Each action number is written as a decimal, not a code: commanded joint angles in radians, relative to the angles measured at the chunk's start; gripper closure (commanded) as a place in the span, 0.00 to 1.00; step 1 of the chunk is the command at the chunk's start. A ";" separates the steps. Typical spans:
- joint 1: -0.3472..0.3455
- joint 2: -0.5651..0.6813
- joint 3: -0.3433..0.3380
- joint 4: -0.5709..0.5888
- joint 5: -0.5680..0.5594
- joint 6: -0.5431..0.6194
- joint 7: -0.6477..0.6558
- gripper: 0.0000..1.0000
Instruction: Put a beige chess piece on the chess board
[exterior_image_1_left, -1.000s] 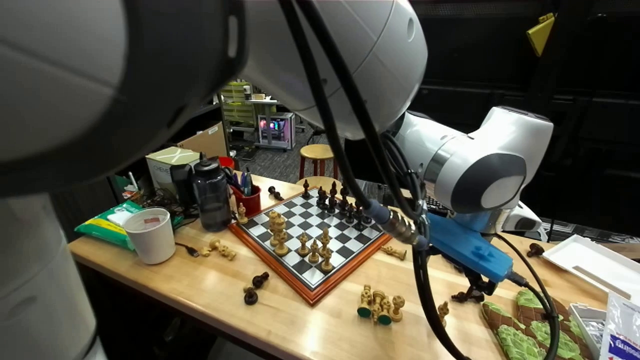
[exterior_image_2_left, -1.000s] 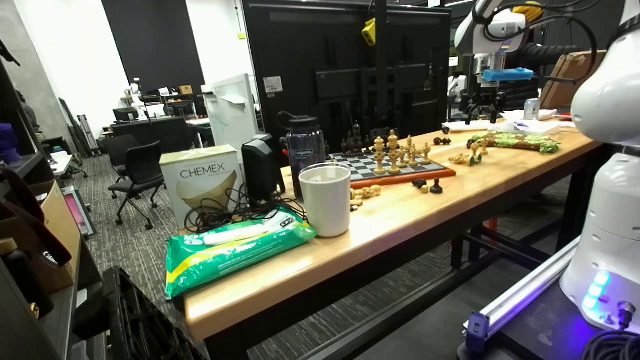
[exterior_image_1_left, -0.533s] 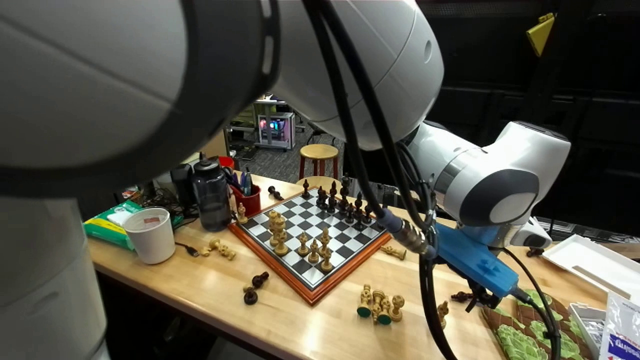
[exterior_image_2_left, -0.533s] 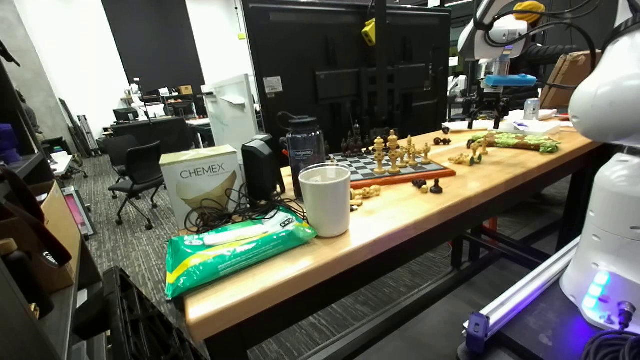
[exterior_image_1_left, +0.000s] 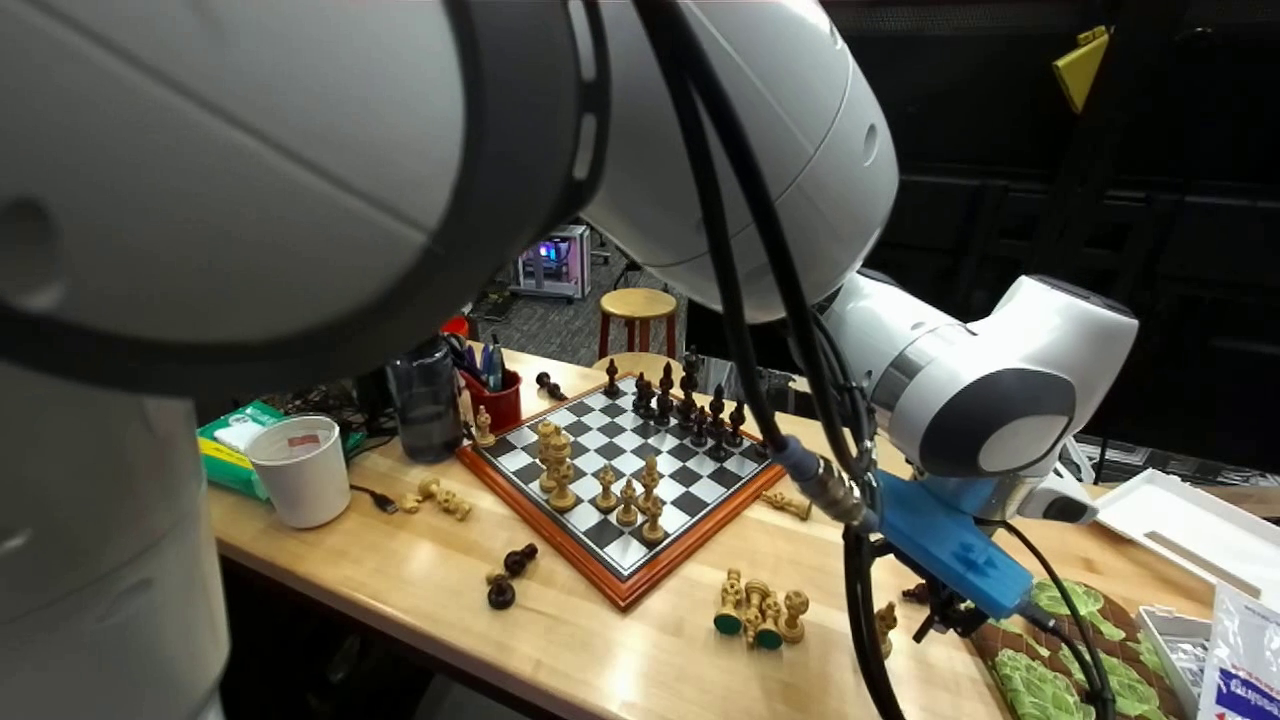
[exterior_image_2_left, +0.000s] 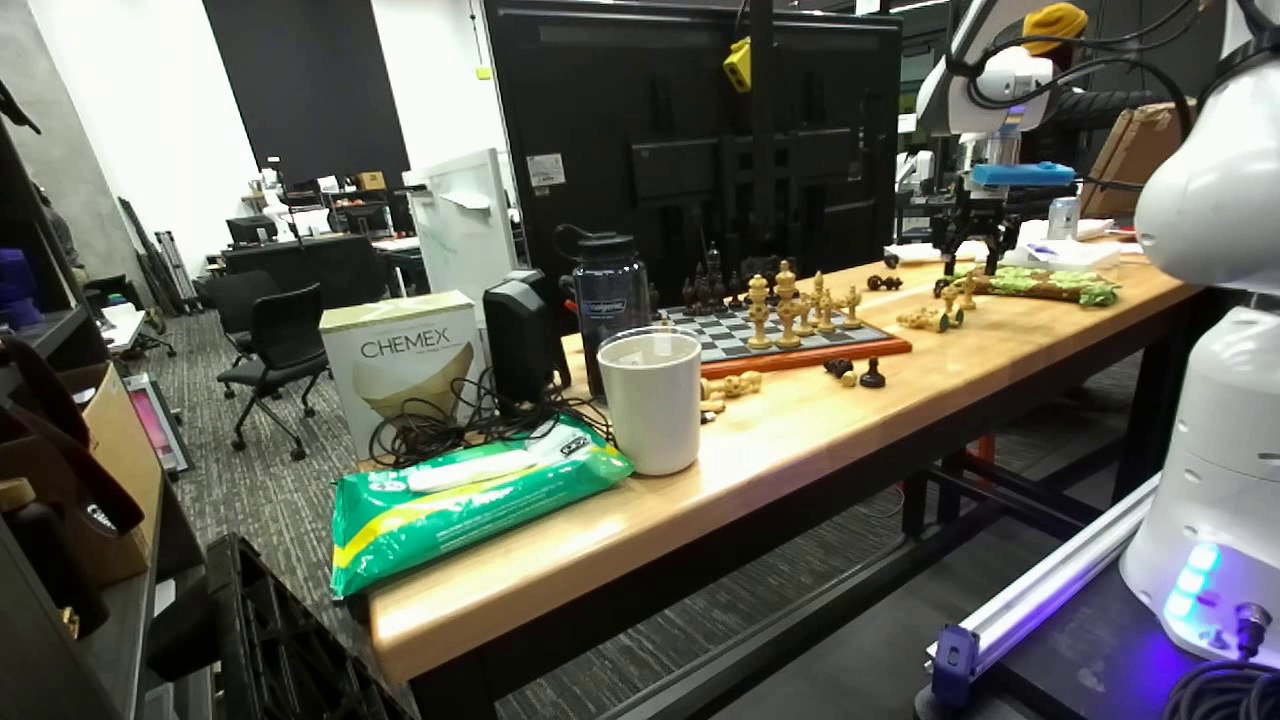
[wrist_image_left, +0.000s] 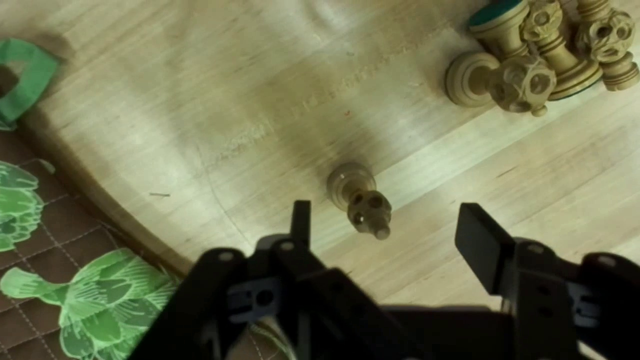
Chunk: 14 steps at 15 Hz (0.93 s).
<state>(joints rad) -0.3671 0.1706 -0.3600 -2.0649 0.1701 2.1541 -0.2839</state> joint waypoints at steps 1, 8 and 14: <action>-0.025 0.001 0.021 0.006 0.042 -0.017 -0.041 0.55; -0.022 -0.009 0.020 -0.002 0.037 -0.018 -0.037 0.96; -0.006 -0.044 0.022 -0.012 -0.007 -0.035 -0.018 0.95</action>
<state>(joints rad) -0.3687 0.1768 -0.3527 -2.0638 0.1953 2.1515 -0.3002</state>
